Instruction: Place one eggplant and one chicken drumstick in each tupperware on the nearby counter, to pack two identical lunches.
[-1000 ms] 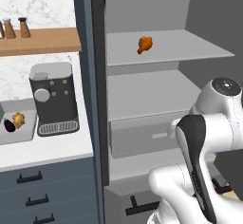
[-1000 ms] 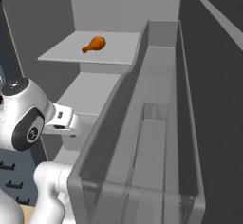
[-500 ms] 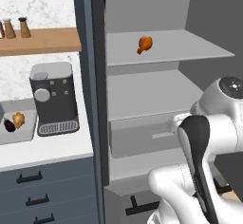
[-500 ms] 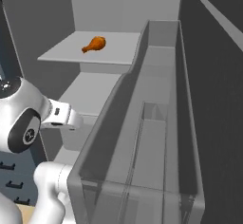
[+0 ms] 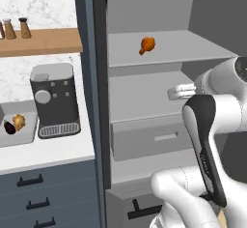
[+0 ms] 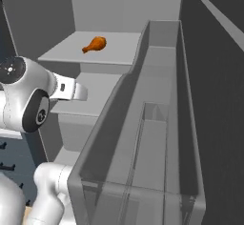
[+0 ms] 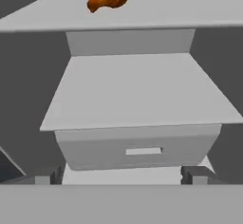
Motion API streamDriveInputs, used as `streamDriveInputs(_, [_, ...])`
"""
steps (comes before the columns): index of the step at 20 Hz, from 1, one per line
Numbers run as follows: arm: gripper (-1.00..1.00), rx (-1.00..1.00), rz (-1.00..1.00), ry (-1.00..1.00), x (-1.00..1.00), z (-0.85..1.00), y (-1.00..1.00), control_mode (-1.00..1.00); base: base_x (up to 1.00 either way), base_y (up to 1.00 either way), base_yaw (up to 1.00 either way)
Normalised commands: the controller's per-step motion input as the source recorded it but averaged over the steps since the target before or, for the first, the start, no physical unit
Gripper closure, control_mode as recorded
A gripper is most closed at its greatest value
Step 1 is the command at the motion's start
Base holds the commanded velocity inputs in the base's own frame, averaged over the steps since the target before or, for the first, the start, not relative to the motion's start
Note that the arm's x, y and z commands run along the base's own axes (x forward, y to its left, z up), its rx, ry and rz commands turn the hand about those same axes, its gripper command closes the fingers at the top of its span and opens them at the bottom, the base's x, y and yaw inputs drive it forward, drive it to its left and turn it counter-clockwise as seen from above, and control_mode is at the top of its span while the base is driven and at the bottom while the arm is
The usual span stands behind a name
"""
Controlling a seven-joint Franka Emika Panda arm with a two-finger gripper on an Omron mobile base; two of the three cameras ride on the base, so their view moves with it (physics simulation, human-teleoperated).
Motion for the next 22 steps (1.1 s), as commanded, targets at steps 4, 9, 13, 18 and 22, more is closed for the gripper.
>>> streamDriveInputs(4, [-1.0,0.0,0.0,0.0,0.45,0.8,0.16,-1.0,0.0,0.0,0.0])
streamDriveInputs(9, [-1.0,0.0,-0.03,-0.01,0.49,0.52,0.22,-1.0,0.0,0.0,0.0])
streamDriveInputs(13, [-1.0,0.0,0.0,-0.01,0.6,0.24,0.09,-1.0,0.0,0.0,0.0])
streamDriveInputs(18, [-1.0,0.07,0.0,0.02,0.83,0.0,0.0,-1.0,0.0,0.0,0.0])
streamDriveInputs(22, [-1.0,0.04,-0.01,0.07,0.89,0.0,0.0,-1.0,0.0,0.0,0.0])
